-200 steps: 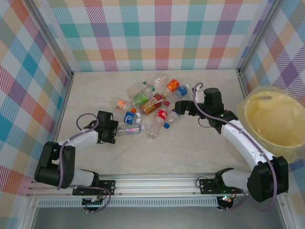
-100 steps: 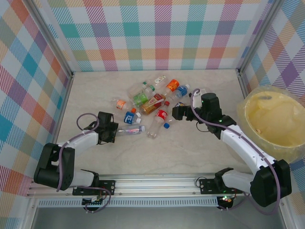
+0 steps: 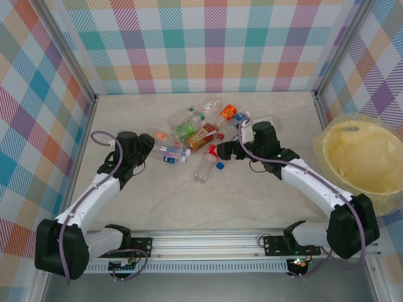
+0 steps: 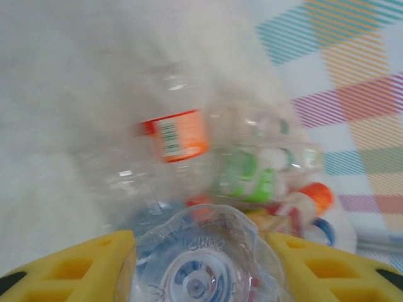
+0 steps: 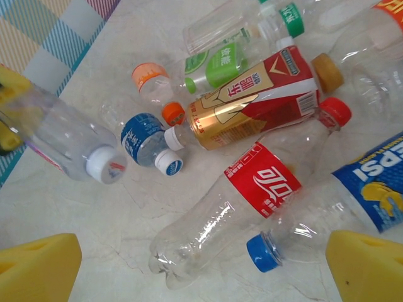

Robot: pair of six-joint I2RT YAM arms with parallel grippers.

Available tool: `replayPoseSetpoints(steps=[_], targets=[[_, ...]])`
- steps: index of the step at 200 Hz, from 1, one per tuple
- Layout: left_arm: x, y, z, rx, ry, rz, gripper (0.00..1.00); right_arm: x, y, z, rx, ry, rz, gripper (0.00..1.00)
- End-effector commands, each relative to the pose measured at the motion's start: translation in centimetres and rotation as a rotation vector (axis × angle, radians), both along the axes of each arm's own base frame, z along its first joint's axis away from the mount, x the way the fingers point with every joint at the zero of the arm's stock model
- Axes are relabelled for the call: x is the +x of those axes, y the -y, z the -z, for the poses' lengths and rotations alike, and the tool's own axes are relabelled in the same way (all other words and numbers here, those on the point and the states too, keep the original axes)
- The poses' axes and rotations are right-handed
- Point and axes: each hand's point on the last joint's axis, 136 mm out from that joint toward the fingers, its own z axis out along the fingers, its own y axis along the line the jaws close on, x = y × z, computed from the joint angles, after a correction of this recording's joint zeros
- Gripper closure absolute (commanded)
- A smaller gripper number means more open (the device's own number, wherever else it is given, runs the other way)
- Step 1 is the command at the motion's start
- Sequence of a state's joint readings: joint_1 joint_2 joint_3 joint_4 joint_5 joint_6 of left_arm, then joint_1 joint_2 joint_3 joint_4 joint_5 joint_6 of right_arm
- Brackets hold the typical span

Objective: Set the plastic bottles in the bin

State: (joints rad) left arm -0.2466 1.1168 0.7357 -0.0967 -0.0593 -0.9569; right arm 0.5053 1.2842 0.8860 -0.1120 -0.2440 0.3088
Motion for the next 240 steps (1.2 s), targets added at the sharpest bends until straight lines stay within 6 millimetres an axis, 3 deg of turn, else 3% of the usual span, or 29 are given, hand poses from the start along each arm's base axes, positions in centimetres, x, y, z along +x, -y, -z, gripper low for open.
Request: replayPoseSetpoints(steps=[1,34,61,86,154,199,240], targets=[[0.6,3.7,-5.2,0.095,0.163,0.235,0.48,-0.1,-2.6,-2.8,0.089,0.037,-0.080,0.00],[0.6,9.6,-9.4,0.072,0.313,0.493,0.47,-2.3,-5.9,-5.2,0.208,0.050,-0.274,0.00],[0.1,13.9,-11.2,0.088,0.381,0.679,0.47,-3.0,-6.6,-6.0,0.230,0.054,-0.320,0.00],[-0.2,16.4,-12.1,0.105,0.420,0.769,0.47,-3.9,-6.9,-6.1,0.243,0.035,-0.365,0.00],[0.1,19.4,-13.3,0.024,0.489,0.849,0.48,-5.3,-7.3,-5.7,0.243,-0.029,-0.424,0.07],[0.0,20.1,-13.1,0.026,0.486,0.861,0.48,-3.9,-6.5,-5.1,0.200,-0.035,-0.321,0.33],[0.2,20.3,-12.8,0.025,0.478,0.855,0.49,-3.9,-6.1,-4.6,0.173,-0.060,-0.296,0.40]])
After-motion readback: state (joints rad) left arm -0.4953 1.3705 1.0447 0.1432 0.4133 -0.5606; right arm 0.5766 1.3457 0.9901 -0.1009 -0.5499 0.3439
